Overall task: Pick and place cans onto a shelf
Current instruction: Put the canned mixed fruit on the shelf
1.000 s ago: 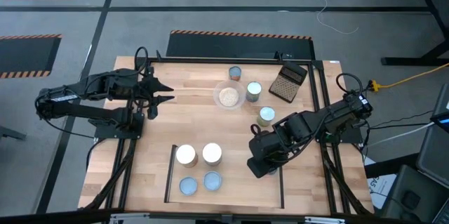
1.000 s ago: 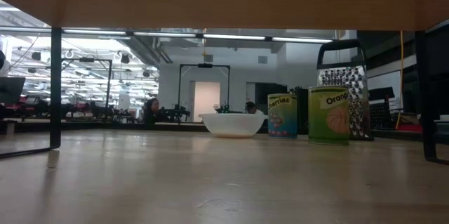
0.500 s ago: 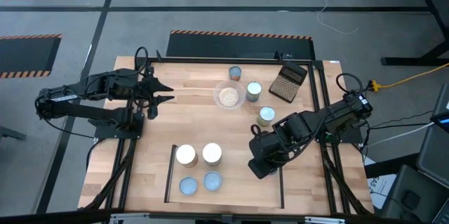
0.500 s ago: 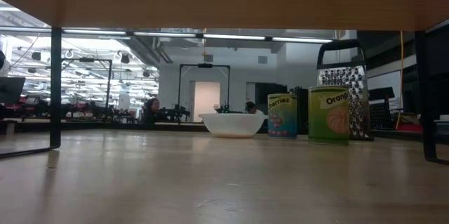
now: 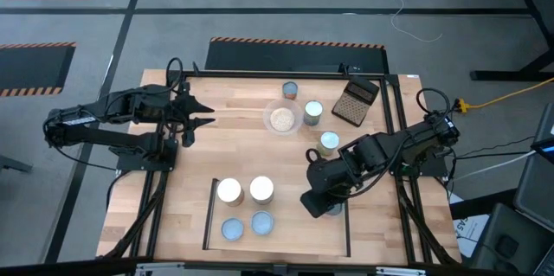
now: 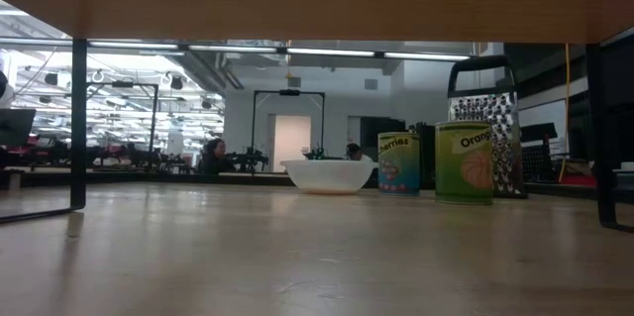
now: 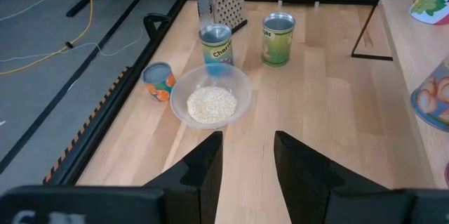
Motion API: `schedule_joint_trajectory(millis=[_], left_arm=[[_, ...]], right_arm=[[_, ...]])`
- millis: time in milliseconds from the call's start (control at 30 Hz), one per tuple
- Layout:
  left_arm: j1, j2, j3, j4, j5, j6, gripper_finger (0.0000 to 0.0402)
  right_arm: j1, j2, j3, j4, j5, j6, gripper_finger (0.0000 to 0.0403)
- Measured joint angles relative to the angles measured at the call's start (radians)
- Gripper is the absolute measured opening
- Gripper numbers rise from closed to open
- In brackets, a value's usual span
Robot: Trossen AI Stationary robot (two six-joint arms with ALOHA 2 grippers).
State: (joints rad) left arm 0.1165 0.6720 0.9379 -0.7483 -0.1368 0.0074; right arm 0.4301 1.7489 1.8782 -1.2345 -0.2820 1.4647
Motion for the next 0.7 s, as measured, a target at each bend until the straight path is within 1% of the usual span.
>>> schedule_joint_trajectory(millis=[267,433,700], left_arm=[[0.0,0.0,0.0,0.0,0.0,0.0,0.0121],[0.0,0.0,0.0,0.0,0.0,0.0,0.0121],[0.0,0.0,0.0,0.0,0.0,0.0,0.0121]], right_arm=[[0.0,0.0,0.0,0.01,0.002,0.0,0.013],[0.0,0.003,-0.001,0.0,0.059,0.0,0.013],[0.0,0.011,-0.002,-0.04,0.064,0.0,0.013]])
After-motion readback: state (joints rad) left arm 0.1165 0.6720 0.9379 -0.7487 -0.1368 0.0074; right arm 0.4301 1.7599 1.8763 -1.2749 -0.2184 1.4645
